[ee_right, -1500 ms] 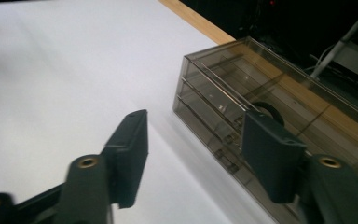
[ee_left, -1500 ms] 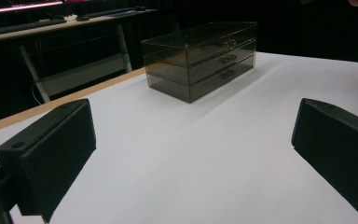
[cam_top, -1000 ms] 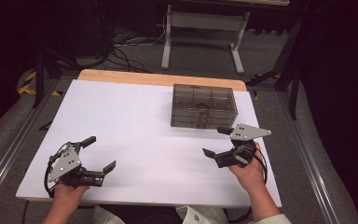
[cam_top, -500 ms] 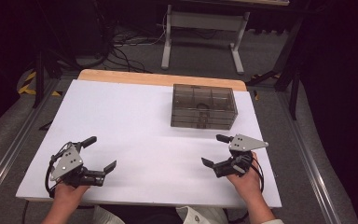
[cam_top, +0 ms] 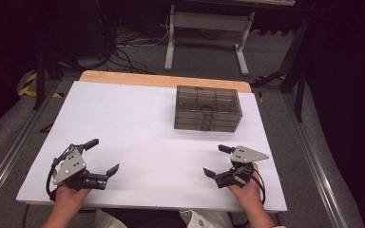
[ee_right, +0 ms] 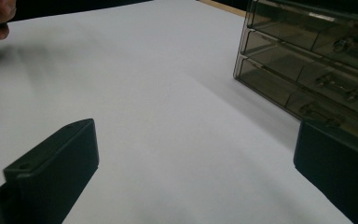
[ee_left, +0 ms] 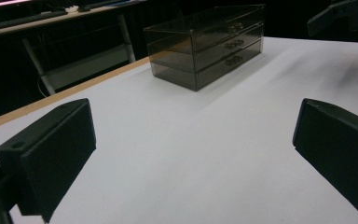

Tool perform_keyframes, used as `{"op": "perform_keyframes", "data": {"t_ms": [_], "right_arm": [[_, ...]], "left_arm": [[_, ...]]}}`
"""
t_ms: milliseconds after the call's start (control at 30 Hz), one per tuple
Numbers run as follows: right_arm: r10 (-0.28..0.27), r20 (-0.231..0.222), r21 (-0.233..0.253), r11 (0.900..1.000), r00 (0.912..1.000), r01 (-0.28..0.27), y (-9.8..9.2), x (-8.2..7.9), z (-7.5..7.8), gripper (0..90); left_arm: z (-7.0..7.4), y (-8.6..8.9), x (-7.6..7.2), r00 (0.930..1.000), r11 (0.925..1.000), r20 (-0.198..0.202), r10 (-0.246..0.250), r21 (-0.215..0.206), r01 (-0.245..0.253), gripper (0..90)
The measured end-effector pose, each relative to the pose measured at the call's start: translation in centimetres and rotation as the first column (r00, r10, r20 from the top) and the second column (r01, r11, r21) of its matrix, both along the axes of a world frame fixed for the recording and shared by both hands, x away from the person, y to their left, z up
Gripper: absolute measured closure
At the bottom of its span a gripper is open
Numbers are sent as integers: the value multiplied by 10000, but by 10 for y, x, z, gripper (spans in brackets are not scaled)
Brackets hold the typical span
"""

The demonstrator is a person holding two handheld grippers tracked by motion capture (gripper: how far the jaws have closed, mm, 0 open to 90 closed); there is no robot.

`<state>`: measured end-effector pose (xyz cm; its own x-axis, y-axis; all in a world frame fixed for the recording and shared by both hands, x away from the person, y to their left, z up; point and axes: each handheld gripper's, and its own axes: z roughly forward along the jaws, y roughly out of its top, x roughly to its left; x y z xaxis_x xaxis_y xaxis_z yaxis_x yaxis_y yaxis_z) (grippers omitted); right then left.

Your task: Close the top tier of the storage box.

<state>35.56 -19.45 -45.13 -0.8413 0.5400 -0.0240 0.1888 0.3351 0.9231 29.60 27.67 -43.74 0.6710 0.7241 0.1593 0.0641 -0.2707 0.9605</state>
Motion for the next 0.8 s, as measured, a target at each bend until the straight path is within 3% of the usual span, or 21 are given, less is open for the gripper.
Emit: {"op": "perform_keyframes", "data": {"t_ms": [200,300,500,667,800], "right_arm": [[195,-115,-111,9997,9997,-196,1,2,-12,0],[123,-728,-385,9991,9973,-151,0,9,-18,0],[226,-129,-194,9996,9997,-229,0,5,-15,0],[242,77,-215,9995,9997,-240,1,4,-14,0],[230,179,-228,9995,9996,-226,1,3,-13,0]], "left_arm": [[-2,-1,1,10000,9999,-71,-55,-110,54,3],[-2,0,2,9999,9999,-100,-71,-111,70,3],[-4,2,3,9997,9975,-166,-168,-692,157,2],[-4,3,3,9998,9977,-178,-69,-675,57,2],[-4,3,4,9999,9991,-146,34,-433,-41,2]]}}
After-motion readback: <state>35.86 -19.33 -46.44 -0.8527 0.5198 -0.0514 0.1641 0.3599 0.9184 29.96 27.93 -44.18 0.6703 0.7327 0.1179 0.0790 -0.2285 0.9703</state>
